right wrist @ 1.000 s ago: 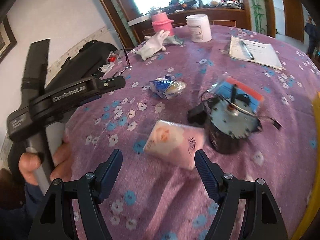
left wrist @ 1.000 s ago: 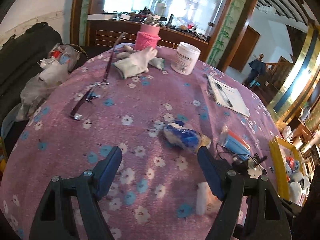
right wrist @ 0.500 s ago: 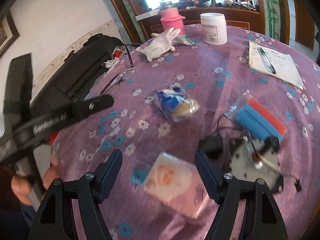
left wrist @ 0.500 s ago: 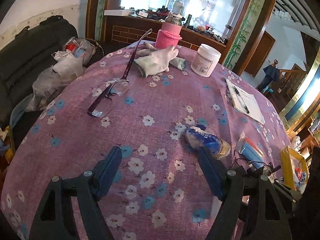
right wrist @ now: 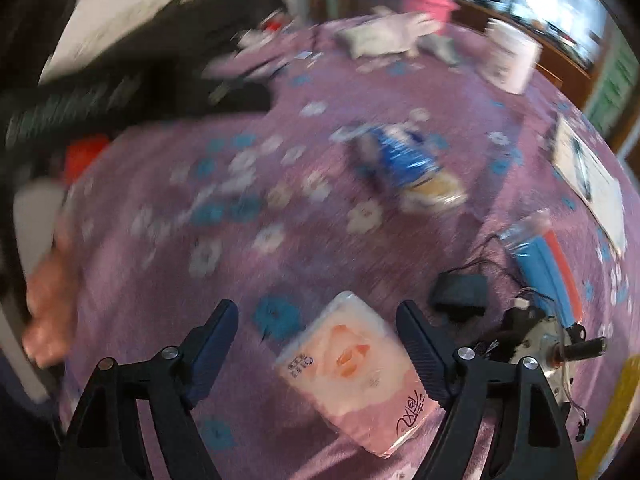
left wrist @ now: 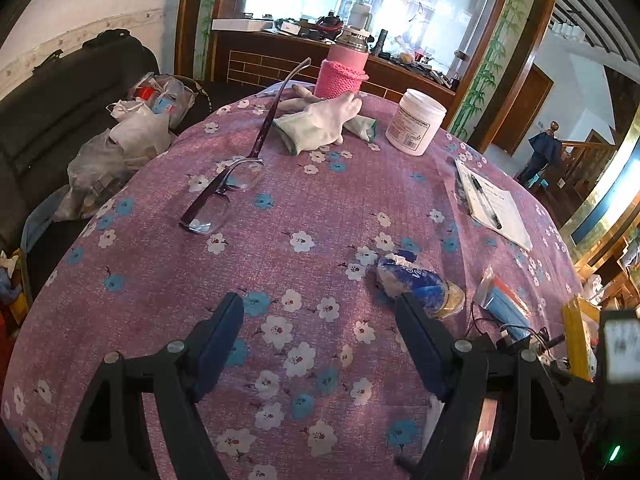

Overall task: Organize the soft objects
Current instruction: 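Grasp the pink rose tissue pack with the right gripper while the left gripper approaches the blue-wrapped bag, then grasp the blue-wrapped bag with the left gripper, then carry the tissue pack and blue-wrapped bag with both grippers over the tray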

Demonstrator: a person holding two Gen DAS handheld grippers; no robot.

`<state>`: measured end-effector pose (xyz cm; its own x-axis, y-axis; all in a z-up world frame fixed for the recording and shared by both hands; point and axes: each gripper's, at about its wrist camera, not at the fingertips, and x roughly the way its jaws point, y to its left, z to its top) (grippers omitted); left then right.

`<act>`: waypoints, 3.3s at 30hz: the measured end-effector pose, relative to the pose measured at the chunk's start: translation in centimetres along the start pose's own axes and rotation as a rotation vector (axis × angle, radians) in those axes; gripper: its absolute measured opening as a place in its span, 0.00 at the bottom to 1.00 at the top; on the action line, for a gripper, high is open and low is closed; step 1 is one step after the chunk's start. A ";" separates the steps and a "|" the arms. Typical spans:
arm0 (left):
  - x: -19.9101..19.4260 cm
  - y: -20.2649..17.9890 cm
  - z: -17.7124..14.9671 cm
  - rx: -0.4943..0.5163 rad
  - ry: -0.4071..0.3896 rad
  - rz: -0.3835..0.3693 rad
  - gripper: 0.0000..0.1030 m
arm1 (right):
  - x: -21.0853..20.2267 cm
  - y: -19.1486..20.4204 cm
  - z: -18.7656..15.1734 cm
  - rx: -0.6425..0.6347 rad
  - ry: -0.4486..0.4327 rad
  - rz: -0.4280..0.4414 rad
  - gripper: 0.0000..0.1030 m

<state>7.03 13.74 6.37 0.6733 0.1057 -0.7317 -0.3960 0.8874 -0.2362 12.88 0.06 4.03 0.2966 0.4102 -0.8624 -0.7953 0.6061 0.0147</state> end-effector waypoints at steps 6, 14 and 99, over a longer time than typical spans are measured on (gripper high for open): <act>-0.2 -0.2 -0.1 0.007 0.000 -0.013 0.75 | -0.8 3.8 -2.7 -0.144 0.119 0.133 0.84; 0.3 -0.4 -0.2 0.008 0.037 -0.074 0.75 | -1.8 3.6 -7.0 -0.141 0.023 0.058 0.74; -6.1 -16.6 -10.7 0.516 -0.470 0.137 0.49 | -13.4 -10.4 -15.0 0.585 -0.764 0.095 0.55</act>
<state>2.84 -6.50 7.85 0.8828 0.3110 -0.3521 -0.2287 0.9392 0.2561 9.27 -21.91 7.83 0.6723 0.6827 -0.2862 -0.5061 0.7060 0.4953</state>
